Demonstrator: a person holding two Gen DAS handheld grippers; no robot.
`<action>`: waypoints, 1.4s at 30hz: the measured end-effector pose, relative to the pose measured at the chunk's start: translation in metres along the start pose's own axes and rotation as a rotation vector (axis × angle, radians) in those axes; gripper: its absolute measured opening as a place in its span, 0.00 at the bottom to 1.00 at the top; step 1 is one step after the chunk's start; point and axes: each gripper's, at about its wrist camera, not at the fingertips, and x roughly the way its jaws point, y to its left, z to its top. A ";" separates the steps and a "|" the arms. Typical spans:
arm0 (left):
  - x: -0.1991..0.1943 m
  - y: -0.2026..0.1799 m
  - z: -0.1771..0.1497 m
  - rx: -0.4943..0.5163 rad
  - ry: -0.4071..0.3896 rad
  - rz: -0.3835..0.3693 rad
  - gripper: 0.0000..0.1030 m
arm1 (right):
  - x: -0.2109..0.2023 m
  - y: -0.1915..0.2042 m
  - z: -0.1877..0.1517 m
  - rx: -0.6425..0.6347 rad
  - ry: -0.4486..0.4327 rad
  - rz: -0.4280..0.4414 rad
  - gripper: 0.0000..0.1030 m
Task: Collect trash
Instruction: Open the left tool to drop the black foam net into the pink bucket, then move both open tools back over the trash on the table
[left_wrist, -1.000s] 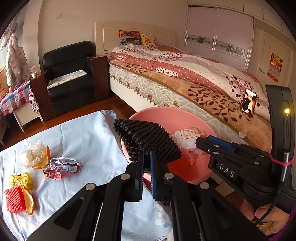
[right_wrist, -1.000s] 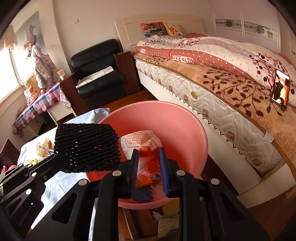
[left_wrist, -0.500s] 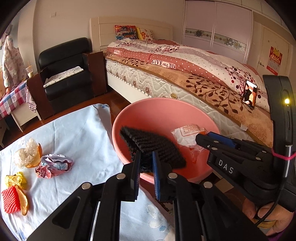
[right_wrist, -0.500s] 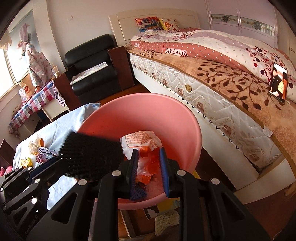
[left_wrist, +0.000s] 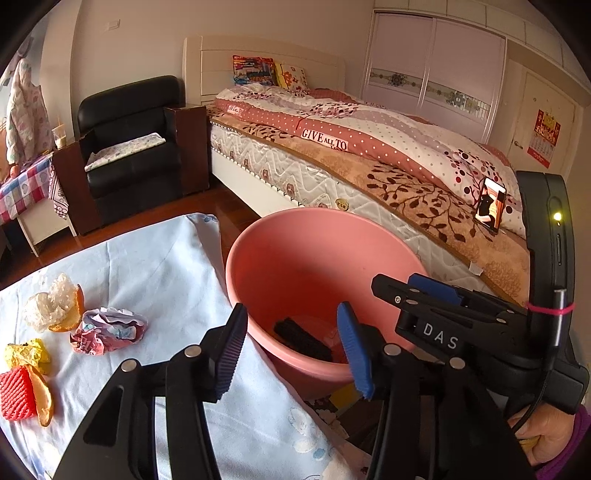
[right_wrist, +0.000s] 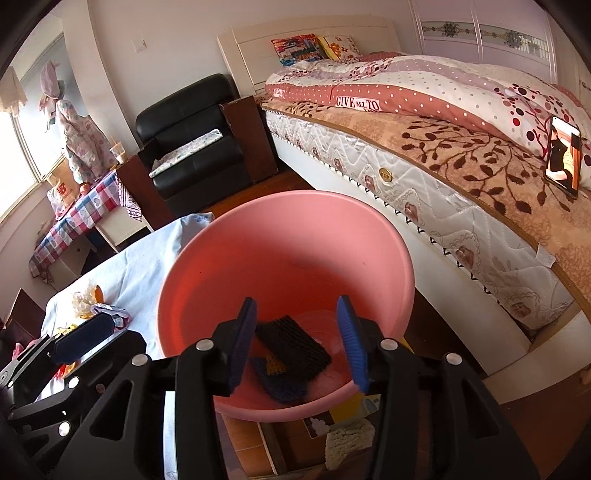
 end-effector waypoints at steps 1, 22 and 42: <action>-0.001 0.001 0.000 -0.003 -0.003 0.000 0.49 | -0.001 0.001 0.000 -0.004 -0.003 0.004 0.45; -0.056 0.036 0.000 -0.077 -0.088 0.036 0.49 | -0.041 0.046 0.000 -0.082 -0.108 0.048 0.45; -0.119 0.165 -0.080 -0.285 -0.056 0.253 0.49 | -0.035 0.120 -0.025 -0.203 -0.049 0.203 0.45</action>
